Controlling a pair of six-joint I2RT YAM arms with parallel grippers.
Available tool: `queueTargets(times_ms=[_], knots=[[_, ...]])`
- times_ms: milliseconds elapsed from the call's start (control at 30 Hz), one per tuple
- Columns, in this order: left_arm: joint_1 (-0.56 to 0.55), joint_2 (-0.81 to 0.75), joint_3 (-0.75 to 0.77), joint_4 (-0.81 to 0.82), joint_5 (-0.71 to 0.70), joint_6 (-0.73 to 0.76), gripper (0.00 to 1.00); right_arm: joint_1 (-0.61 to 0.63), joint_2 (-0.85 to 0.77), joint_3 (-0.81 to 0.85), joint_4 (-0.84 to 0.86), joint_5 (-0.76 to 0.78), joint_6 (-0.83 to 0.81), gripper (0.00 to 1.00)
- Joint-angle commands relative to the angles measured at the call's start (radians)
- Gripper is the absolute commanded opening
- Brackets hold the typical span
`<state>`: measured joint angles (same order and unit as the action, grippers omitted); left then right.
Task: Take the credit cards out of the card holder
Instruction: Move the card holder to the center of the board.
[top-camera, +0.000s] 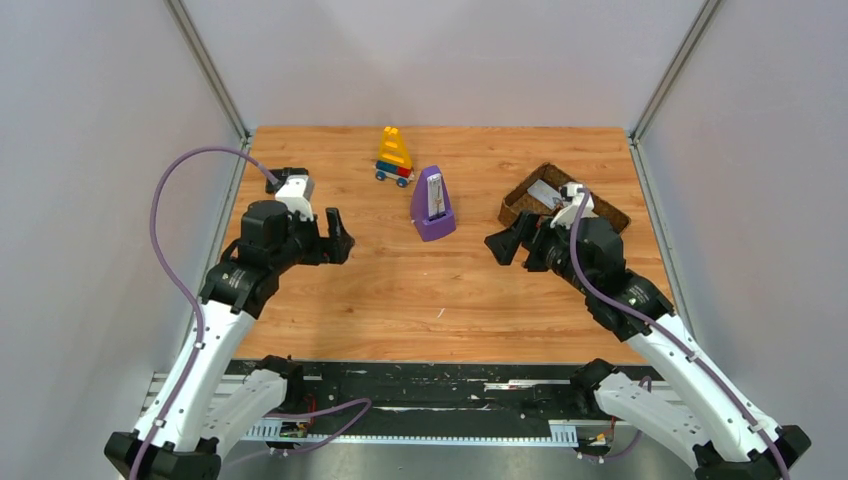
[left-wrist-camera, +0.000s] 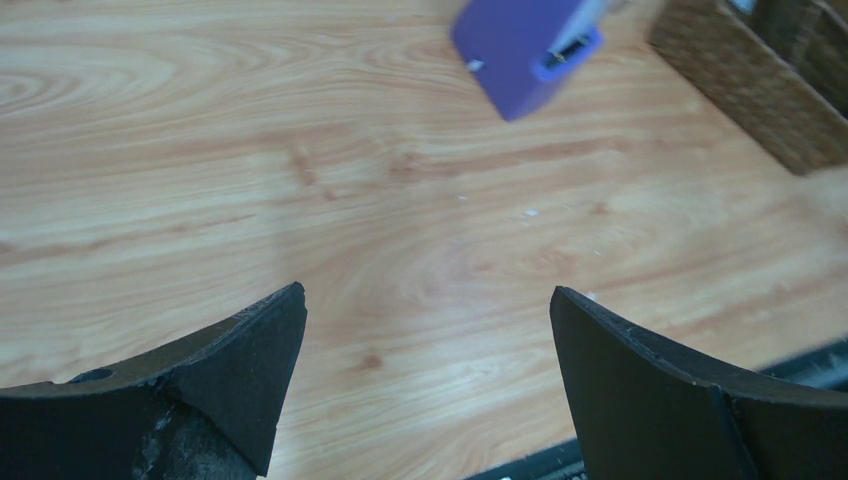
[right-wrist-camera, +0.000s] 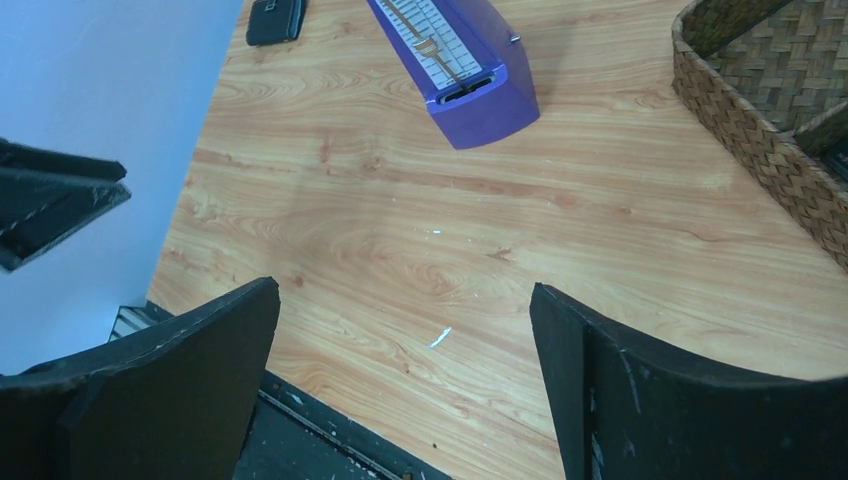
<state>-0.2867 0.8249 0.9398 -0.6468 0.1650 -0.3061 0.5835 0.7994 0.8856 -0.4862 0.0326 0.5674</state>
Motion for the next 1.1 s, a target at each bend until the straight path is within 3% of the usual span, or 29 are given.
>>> queueTargets(times_ms=[0,133,300,433,600,733,900,1067], knots=[[0.001,0.065,0.054,0.007,-0.302,-0.060,1.00,-0.004,-0.048,-0.029,0.074,-0.066,-0.047,1.00],[0.059,0.269,0.176,-0.023,-0.299,-0.091,0.97,-0.004,-0.093,-0.052,0.094,-0.108,-0.095,1.00],[0.201,0.495,0.306,0.031,-0.232,-0.137,0.81,-0.004,-0.127,-0.058,0.118,-0.204,-0.103,1.00],[0.298,0.661,0.385,0.086,-0.272,-0.211,0.80,-0.004,-0.131,-0.052,0.124,-0.236,-0.102,1.00],[0.412,0.884,0.484,0.183,-0.209,-0.279,0.76,-0.004,-0.138,-0.040,0.137,-0.259,-0.101,1.00],[0.443,1.050,0.617,0.225,-0.200,-0.277,0.71,-0.004,-0.112,-0.024,0.154,-0.271,-0.101,1.00],[0.467,1.269,0.830,0.206,-0.177,-0.251,0.73,-0.004,-0.083,-0.007,0.156,-0.271,-0.116,1.00],[0.475,1.472,1.081,0.089,-0.182,-0.197,0.74,-0.004,-0.066,-0.004,0.158,-0.244,-0.141,1.00]])
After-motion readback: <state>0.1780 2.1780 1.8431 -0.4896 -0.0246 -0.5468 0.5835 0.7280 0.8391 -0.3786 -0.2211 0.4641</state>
